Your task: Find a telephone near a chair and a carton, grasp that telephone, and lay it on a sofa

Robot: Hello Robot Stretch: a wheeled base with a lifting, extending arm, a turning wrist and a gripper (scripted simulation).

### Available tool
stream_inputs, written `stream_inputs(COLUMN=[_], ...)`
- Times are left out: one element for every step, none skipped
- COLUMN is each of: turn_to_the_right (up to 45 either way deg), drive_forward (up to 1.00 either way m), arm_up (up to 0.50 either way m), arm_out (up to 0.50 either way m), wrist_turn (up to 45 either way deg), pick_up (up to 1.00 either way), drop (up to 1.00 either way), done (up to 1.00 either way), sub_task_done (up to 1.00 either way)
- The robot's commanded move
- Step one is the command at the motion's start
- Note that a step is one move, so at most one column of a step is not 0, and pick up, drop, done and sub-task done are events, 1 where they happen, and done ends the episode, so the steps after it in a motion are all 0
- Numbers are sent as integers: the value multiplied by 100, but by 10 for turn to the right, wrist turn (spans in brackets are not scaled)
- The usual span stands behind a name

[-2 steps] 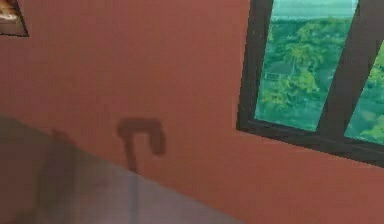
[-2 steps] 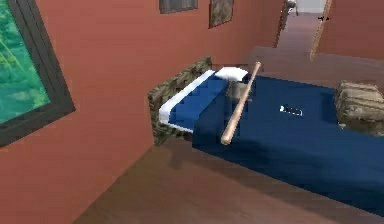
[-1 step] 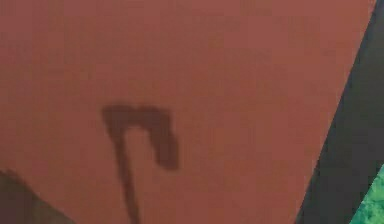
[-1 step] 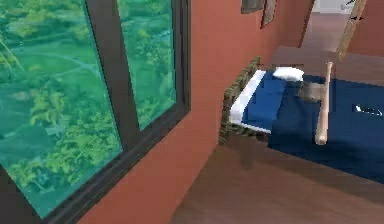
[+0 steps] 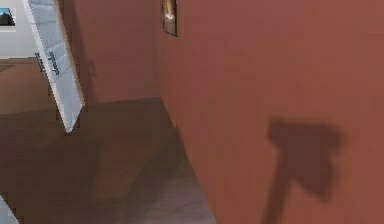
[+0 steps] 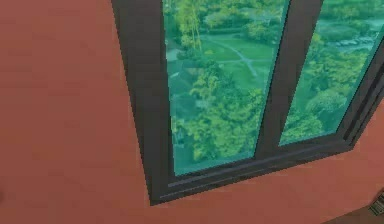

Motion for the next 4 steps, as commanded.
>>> stream_inputs(turn_to_the_right=[-150, -30, 0, 0], drive_forward=[0, 0, 100, 5], arm_up=[0, 0, 0, 0], arm_out=[0, 0, 0, 0], wrist_turn=[0, 0, 0, 0], pick_up=[0, 0, 0, 0], drop=[0, 0, 0, 0], done=[0, 0, 0, 0], sub_task_done=[0, 0, 0, 0])
